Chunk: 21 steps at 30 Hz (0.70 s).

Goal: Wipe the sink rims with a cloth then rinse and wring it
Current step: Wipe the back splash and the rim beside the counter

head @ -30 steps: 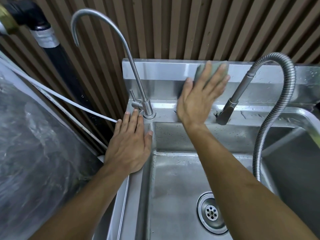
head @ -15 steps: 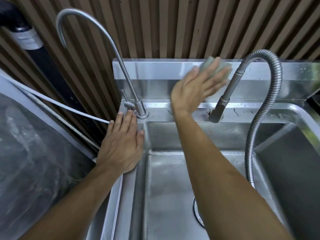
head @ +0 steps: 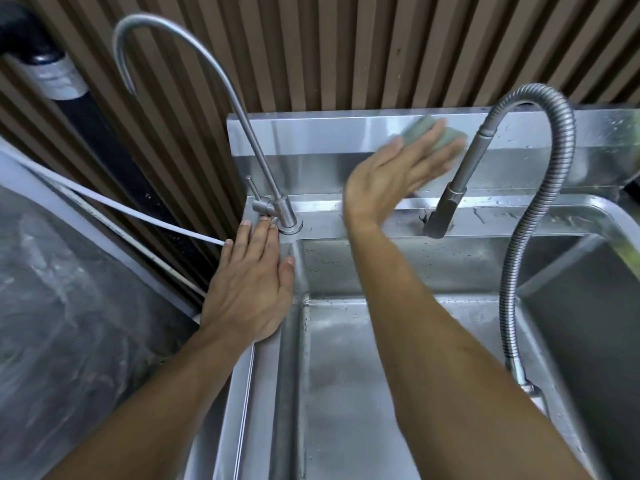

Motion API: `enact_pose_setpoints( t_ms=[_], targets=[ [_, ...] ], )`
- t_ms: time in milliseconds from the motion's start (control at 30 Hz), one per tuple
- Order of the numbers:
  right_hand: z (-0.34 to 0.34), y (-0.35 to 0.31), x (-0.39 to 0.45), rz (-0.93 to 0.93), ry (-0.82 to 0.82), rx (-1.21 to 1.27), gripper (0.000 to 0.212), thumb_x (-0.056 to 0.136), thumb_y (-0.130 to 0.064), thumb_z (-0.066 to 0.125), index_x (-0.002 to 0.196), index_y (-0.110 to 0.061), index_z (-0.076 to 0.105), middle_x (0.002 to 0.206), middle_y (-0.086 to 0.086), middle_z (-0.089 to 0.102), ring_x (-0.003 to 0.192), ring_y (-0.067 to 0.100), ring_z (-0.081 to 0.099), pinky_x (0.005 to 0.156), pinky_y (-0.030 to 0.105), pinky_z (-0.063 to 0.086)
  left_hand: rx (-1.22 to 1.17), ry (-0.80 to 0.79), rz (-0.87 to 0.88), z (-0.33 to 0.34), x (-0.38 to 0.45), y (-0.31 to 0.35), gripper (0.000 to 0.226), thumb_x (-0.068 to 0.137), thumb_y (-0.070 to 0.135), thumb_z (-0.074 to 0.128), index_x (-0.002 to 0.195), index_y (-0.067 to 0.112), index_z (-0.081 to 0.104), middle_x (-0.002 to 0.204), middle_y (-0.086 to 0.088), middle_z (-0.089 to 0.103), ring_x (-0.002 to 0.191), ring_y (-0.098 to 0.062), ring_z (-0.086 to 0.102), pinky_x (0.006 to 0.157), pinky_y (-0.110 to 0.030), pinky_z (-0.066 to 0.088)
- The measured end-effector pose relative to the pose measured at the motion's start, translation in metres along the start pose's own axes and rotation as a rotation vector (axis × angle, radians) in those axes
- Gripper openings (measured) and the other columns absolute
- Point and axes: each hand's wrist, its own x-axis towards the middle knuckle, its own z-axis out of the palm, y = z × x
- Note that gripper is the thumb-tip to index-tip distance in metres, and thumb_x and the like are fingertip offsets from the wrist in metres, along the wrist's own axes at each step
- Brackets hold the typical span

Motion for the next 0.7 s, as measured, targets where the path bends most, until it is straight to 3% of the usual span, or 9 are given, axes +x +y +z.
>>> enact_pose_setpoints(
  t_ms=[133, 167, 233, 300, 367, 433, 533, 600, 700],
  targets=[
    [0.002, 0.019, -0.057, -0.686, -0.546, -0.299, 0.063, 0.103, -0.011, 0.041, 0.163, -0.013, 0.025, 0.172, 0.018, 0.012, 0.159, 0.042, 0.002, 0.130, 0.052, 0.001, -0.017, 0.002, -0.004, 0.001, 0.001, -0.001, 0.075, 0.098, 0.051, 0.004, 0.164, 0.017, 0.011, 0.173, 0.005, -0.001, 0.159, -0.017, -0.007, 0.129, -0.040, 0.001],
    [0.001, 0.028, -0.051, -0.829, -0.642, -0.329, 0.068, 0.100, -0.008, 0.045, 0.164, -0.018, 0.025, 0.173, 0.012, 0.014, 0.160, 0.039, 0.004, 0.130, 0.053, 0.006, -0.020, -0.001, -0.002, 0.001, 0.001, -0.001, 0.075, 0.098, 0.051, 0.004, 0.164, 0.017, 0.011, 0.173, 0.005, -0.001, 0.159, -0.016, -0.007, 0.129, -0.040, 0.001],
    [-0.008, 0.043, -0.027, -0.925, -0.644, -0.404, 0.076, 0.096, 0.000, 0.051, 0.163, -0.023, 0.025, 0.173, 0.007, 0.017, 0.160, 0.035, 0.007, 0.130, 0.052, 0.009, -0.019, 0.000, 0.001, 0.000, 0.001, -0.003, 0.075, 0.098, 0.051, 0.004, 0.164, 0.016, 0.012, 0.173, 0.005, 0.000, 0.159, -0.017, -0.006, 0.129, -0.041, 0.002],
    [-0.022, 0.053, -0.013, -0.754, -0.545, -0.404, 0.071, 0.101, 0.000, 0.046, 0.164, -0.021, 0.022, 0.173, 0.012, 0.011, 0.159, 0.038, 0.001, 0.129, 0.055, 0.007, -0.014, 0.003, 0.010, 0.000, 0.001, -0.003, 0.075, 0.099, 0.051, 0.004, 0.164, 0.015, 0.012, 0.173, 0.004, 0.002, 0.159, -0.018, -0.005, 0.129, -0.042, 0.003],
    [-0.033, 0.054, -0.008, -0.412, -0.449, -0.286, 0.064, 0.108, -0.008, 0.036, 0.166, -0.019, 0.009, 0.173, 0.014, -0.006, 0.158, 0.036, -0.014, 0.130, 0.052, -0.002, -0.008, 0.003, 0.013, 0.000, 0.001, -0.003, 0.075, 0.099, 0.051, 0.004, 0.164, 0.015, 0.012, 0.173, 0.003, 0.002, 0.159, -0.019, -0.004, 0.129, -0.042, 0.004],
    [-0.029, 0.041, -0.004, -0.068, -0.341, -0.088, 0.063, 0.111, -0.014, 0.030, 0.165, -0.016, -0.002, 0.171, 0.014, -0.019, 0.157, 0.030, -0.022, 0.128, 0.039, -0.012, 0.000, 0.010, 0.011, 0.000, 0.000, -0.002, 0.075, 0.099, 0.051, 0.003, 0.164, 0.015, 0.013, 0.173, 0.003, 0.002, 0.159, -0.019, -0.004, 0.129, -0.042, 0.005],
    [-0.007, 0.005, -0.012, 0.320, -0.202, 0.135, 0.063, 0.110, -0.009, 0.031, 0.162, 0.001, -0.004, 0.169, 0.022, -0.017, 0.158, 0.031, -0.018, 0.115, 0.012, -0.023, -0.010, 0.010, 0.005, 0.001, 0.000, -0.002, 0.070, 0.102, 0.049, 0.004, 0.164, 0.016, 0.011, 0.173, 0.005, 0.001, 0.159, -0.017, -0.006, 0.129, -0.042, 0.004],
    [0.001, -0.018, -0.041, 0.384, -0.281, 0.173, 0.067, 0.111, -0.013, 0.033, 0.161, 0.001, -0.009, 0.168, 0.022, -0.024, 0.157, 0.027, -0.023, 0.119, 0.016, -0.023, -0.016, 0.007, 0.010, 0.001, 0.000, -0.004, 0.069, 0.103, 0.049, 0.006, 0.164, 0.018, 0.011, 0.173, 0.004, 0.002, 0.159, -0.018, -0.006, 0.129, -0.043, 0.005],
    [0.004, -0.025, -0.088, 0.309, -0.543, 0.185, 0.075, 0.112, -0.025, 0.036, 0.161, -0.014, -0.019, 0.165, 0.012, -0.037, 0.155, 0.020, -0.029, 0.130, 0.041, -0.009, -0.032, -0.007, 0.042, 0.001, 0.001, -0.007, 0.065, 0.105, 0.047, 0.020, 0.164, 0.022, 0.011, 0.173, 0.002, 0.008, 0.159, -0.021, -0.005, 0.129, -0.045, 0.007]
  ],
)
